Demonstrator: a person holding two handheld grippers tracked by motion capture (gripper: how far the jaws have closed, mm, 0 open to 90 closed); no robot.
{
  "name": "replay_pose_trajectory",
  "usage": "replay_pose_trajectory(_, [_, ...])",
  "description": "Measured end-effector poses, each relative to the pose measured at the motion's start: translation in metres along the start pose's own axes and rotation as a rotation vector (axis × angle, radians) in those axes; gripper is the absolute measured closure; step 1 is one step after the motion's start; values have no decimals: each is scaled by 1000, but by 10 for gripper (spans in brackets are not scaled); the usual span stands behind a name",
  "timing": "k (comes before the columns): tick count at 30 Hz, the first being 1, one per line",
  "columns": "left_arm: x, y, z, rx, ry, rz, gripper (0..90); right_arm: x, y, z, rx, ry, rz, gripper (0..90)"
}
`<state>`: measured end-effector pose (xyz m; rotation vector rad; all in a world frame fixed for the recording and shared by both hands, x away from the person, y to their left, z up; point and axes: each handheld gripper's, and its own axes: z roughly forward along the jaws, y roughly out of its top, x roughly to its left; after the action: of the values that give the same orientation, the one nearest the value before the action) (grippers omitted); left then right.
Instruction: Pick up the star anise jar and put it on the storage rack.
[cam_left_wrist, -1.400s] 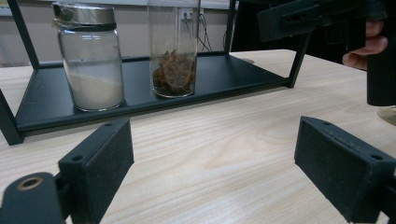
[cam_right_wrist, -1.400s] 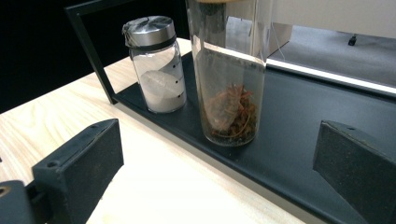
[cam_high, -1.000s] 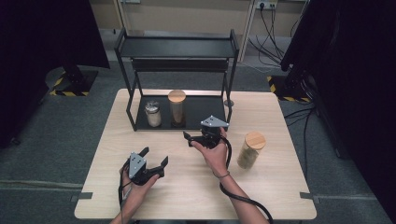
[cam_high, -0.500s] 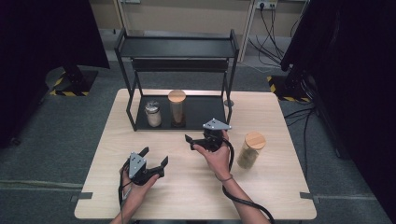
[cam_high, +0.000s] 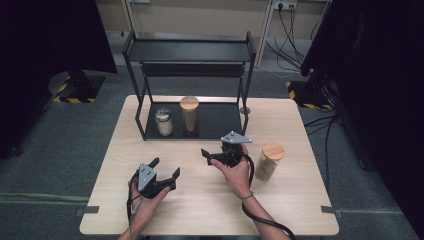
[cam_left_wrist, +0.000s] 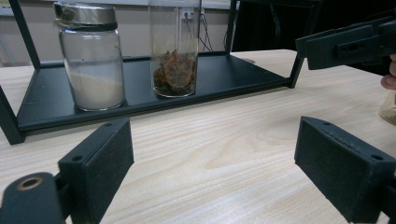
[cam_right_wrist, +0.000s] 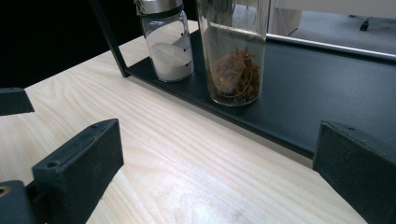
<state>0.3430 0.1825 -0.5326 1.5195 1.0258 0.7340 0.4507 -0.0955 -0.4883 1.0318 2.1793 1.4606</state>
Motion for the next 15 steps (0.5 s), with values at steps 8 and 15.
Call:
replay_pose_trajectory(8, [0,0,0,-2,0,3,111,2,-5,-6,6,5,-1,20])
replay_pose_trajectory(15, [0,0,0,-2,0,3,111,4,-10,-9,12,10,-3,20])
